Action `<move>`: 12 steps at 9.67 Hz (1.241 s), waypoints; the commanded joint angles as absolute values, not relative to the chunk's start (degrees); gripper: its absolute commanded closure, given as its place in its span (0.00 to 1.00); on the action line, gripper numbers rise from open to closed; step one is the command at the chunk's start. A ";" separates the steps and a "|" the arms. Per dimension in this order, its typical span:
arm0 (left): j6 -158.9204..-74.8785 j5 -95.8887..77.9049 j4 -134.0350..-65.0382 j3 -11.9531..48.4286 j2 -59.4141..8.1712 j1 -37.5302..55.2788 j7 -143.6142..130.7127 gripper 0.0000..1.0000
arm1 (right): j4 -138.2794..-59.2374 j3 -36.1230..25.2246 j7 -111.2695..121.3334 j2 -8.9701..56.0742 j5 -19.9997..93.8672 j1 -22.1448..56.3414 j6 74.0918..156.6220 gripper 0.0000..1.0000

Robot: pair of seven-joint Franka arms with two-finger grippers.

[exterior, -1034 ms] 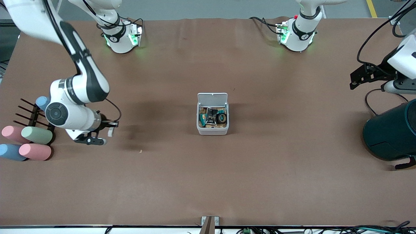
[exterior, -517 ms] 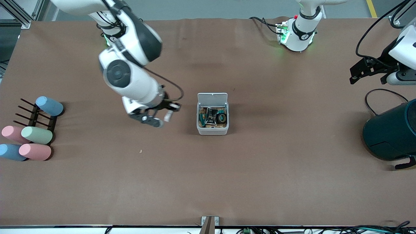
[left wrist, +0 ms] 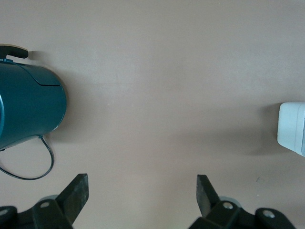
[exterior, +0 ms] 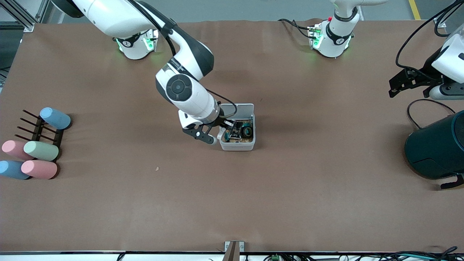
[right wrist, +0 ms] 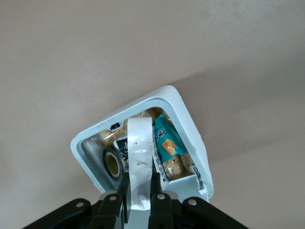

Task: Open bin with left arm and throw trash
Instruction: 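Carry the white strip over the open bin and release it with the right gripper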

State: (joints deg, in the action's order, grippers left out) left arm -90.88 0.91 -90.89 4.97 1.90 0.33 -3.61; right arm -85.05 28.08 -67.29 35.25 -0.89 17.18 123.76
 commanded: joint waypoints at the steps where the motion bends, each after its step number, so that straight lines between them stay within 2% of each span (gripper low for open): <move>1: -90.70 0.53 -89.56 4.75 1.23 0.79 -4.13 0.00 | -83.67 27.16 -69.26 36.38 -2.37 20.98 123.40 0.99; 3: -90.70 0.62 -89.56 4.83 0.97 0.97 -4.13 0.00 | -83.67 23.05 -69.70 37.00 -2.46 25.47 123.66 0.98; 5: -90.70 0.53 -89.56 4.83 0.97 0.88 -3.96 0.00 | -83.67 22.68 -69.61 38.92 -2.55 26.28 123.66 0.96; 6: -90.70 0.61 -89.56 4.83 0.97 0.88 -4.04 0.00 | -83.67 22.68 -69.61 39.20 -2.55 26.37 123.66 0.87; 7: -90.70 0.53 -89.56 4.83 0.97 0.79 -4.04 0.00 | -83.58 22.59 -69.70 39.20 -2.37 25.93 123.66 0.63; 8: -90.62 0.27 -89.56 4.83 0.97 0.53 -4.04 0.00 | -83.32 22.67 -70.39 39.20 -2.11 25.49 123.40 0.62; 9: -90.62 0.26 -89.56 4.83 0.97 0.27 -3.78 0.00 | -83.15 22.68 -70.49 38.85 -2.20 25.49 123.14 0.40; 11: -90.62 0.44 -89.56 4.31 0.88 -0.17 -2.73 0.00 | -81.74 22.68 -70.66 37.71 -1.93 25.05 122.70 0.30; 12: -90.62 0.44 -89.56 4.31 0.79 -1.31 -2.64 0.00 | -81.65 22.68 -71.19 37.44 -2.11 25.05 122.70 0.29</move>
State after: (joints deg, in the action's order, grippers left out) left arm -90.88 0.91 -90.72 4.71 1.34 -0.31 -3.53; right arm -81.85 22.23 -69.47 38.45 -1.51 25.58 123.62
